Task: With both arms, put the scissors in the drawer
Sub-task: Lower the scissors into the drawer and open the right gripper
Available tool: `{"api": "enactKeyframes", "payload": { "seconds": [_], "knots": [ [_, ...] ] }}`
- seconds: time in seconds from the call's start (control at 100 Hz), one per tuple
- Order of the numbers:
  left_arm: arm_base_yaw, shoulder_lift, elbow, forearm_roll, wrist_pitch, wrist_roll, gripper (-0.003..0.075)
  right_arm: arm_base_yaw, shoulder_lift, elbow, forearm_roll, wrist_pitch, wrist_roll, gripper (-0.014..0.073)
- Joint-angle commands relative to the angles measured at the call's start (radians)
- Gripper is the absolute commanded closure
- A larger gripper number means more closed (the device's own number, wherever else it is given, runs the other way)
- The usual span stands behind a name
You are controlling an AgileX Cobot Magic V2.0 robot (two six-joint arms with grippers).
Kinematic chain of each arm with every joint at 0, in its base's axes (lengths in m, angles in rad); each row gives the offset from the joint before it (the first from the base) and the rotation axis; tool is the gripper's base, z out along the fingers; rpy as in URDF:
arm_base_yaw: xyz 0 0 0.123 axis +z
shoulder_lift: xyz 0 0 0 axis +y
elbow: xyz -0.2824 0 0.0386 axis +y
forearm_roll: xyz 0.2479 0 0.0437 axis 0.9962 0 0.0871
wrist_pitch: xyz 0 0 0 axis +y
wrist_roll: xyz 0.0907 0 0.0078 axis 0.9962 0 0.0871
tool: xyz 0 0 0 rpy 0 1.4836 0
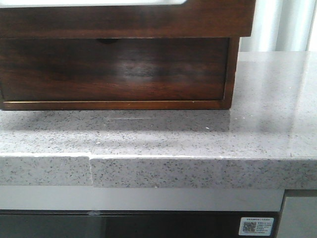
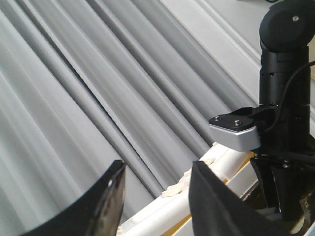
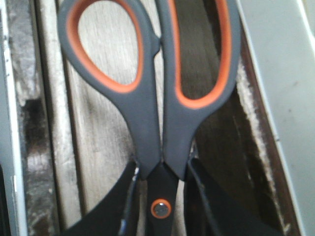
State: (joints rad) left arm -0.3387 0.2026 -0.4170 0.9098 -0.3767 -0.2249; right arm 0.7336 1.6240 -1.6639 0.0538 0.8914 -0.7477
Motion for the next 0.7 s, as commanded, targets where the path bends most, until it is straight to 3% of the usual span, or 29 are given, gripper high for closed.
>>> {"api": "enactKeyframes", "payload": {
  "seconds": [0.0,0.1,0.42,0.5,0.64,0.69],
  "knots": [
    [-0.005,0.012,-0.026,-0.033,-0.026,-0.015,0.0437,0.0,-0.032,-0.031,-0.01,-0.044,-0.005,0.0381],
    [-0.005,0.012,-0.026,-0.033,-0.026,-0.015,0.0437,0.0,-0.032,-0.031,-0.01,-0.045,-0.005,0.0284],
    [-0.005,0.012,-0.026,-0.033,-0.026,-0.015,0.0437,0.0,-0.037,-0.031,-0.004,-0.03,-0.002,0.029],
    [-0.005,0.012,-0.026,-0.033,-0.026,-0.015,0.0437,0.0,-0.052,-0.031,0.003,-0.028,0.035,0.0363],
    [-0.005,0.009,-0.026,-0.033,-0.025,-0.015,0.0438,0.0,-0.102,-0.031,0.003,-0.032,0.051,0.0634],
    [-0.005,0.004,-0.026,-0.033,-0.022,-0.015,0.0438,0.0,-0.125,-0.031,0.003,-0.033,0.069,0.0669]
  ]
}}
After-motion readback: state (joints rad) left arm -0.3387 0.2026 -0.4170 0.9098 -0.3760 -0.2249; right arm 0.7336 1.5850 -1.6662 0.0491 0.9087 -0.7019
